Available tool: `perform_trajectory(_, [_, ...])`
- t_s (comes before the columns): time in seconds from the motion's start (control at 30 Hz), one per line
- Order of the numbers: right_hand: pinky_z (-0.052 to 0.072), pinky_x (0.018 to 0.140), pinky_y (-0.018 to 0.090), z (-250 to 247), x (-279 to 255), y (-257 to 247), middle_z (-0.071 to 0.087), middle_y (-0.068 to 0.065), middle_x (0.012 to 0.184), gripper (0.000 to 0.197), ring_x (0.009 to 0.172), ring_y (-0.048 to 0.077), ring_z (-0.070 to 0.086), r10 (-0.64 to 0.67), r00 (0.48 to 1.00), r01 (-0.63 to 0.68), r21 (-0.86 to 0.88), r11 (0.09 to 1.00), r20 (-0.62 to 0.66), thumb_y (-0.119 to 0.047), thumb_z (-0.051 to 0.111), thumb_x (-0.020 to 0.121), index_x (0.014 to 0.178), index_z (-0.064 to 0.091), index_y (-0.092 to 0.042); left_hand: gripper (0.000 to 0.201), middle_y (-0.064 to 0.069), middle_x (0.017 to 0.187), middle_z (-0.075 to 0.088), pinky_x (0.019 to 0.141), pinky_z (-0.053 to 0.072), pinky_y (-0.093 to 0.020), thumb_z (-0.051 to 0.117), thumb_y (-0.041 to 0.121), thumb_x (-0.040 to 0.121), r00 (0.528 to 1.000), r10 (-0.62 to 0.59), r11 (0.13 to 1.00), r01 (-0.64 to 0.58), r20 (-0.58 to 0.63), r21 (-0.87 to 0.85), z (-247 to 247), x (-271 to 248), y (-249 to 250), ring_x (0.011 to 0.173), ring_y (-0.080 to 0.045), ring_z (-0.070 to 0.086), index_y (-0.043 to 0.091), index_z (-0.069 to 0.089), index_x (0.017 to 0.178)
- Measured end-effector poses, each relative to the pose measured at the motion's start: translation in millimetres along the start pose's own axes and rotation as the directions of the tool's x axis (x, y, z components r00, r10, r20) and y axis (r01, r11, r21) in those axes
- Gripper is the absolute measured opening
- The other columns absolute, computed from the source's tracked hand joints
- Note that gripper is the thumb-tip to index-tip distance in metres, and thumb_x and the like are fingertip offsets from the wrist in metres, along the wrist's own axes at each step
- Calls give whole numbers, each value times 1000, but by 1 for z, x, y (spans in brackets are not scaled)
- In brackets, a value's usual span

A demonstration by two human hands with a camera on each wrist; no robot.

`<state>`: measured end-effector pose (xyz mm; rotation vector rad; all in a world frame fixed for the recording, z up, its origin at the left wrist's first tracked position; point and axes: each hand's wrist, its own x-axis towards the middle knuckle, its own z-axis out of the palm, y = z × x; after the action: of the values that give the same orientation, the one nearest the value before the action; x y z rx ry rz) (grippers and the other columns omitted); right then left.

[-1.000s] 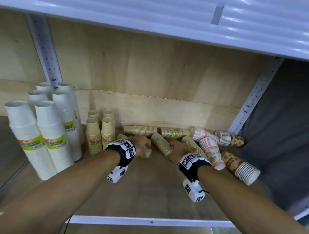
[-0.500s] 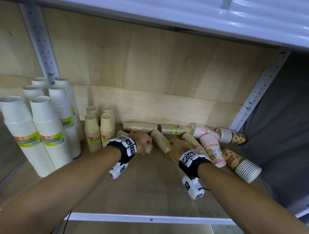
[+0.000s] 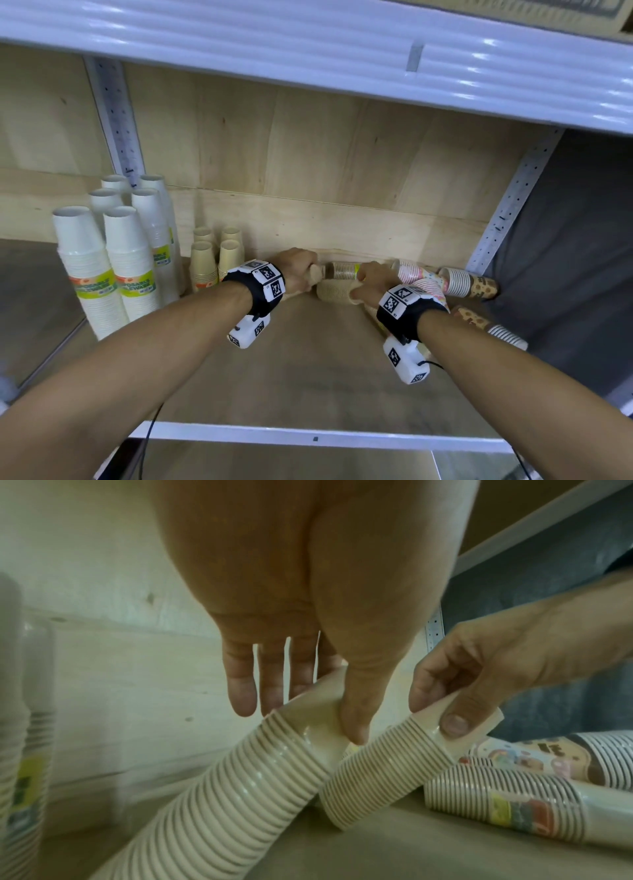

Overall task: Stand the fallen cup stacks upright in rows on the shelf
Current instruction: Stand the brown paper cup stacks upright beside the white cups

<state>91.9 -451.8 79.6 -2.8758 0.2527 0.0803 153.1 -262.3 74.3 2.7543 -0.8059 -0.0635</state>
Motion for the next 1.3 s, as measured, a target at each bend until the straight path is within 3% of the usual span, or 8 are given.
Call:
perform_trajectory(0.1, [40,86,25,-9,-4,-6,57,7,126,36,118,23,54,-26,998,26,-5,1000,-49,-13,64,87,122,58,-7,32,-1,102,64,73,50,-32,72,26,79,999,-23,999,22,-34,-46,-9,-4,1,90,-23,60,21,58,107])
perform_trajectory(0.2, [31,79,23,-15,-7,-14,57,4,129,37,118,21,55,-45,996,46,2,999,-74,-15,62,87,124,58,-14,37,0,105,62,73,49,-31,76,24,77,997,-51,990,44,-53,-132,-15,-6,4,92,-21,60,22,57,109])
perform_trajectory(0.43, [42,69,25,-17,-10,-29,63,6,112,35,101,22,61,-125,990,129,68,989,-62,-13,68,79,113,62,-16,44,0,120,56,77,42,-28,75,25,81,997,-74,976,66,-28,-209,-17,-12,10,97,-17,51,18,55,120])
perform_trajectory(0.6, [44,64,25,-18,-14,-37,63,4,111,38,97,22,62,-140,989,143,69,987,-42,-16,69,77,115,64,-18,46,-3,122,56,64,42,-22,75,21,83,998,-63,966,60,-3,-253,-17,-15,14,90,-17,54,15,55,124])
perform_trajectory(0.73, [44,59,23,-17,-14,-37,65,5,111,40,96,22,64,-138,990,139,74,987,-19,-15,71,76,115,64,-16,48,-4,123,53,75,44,-28,75,23,83,998,-60,970,63,18,-236,-16,-15,17,97,-18,53,15,54,125])
perform_trajectory(0.97, [45,68,26,-22,-16,-35,61,0,102,42,90,19,59,-151,988,154,92,984,-34,-19,75,78,117,63,-14,48,-1,118,53,77,48,-29,72,33,84,998,-62,961,59,1,-271,-16,-15,21,100,-19,57,19,55,126])
perform_trajectory(1.13, [53,77,31,-22,-15,-35,64,7,112,41,98,23,62,-156,986,160,78,984,-52,-24,77,76,113,66,-10,46,-1,120,57,78,49,-28,75,36,80,997,-76,959,64,-30,-275,-15,-13,21,100,-18,58,18,62,120])
perform_trajectory(1.3, [50,72,29,-25,-15,-35,67,8,109,39,91,21,61,-138,989,140,34,990,-51,-31,74,80,110,67,-7,53,-1,119,57,81,48,-29,75,41,78,992,-124,939,109,-23,-327,-15,-12,20,104,-19,59,21,59,125])
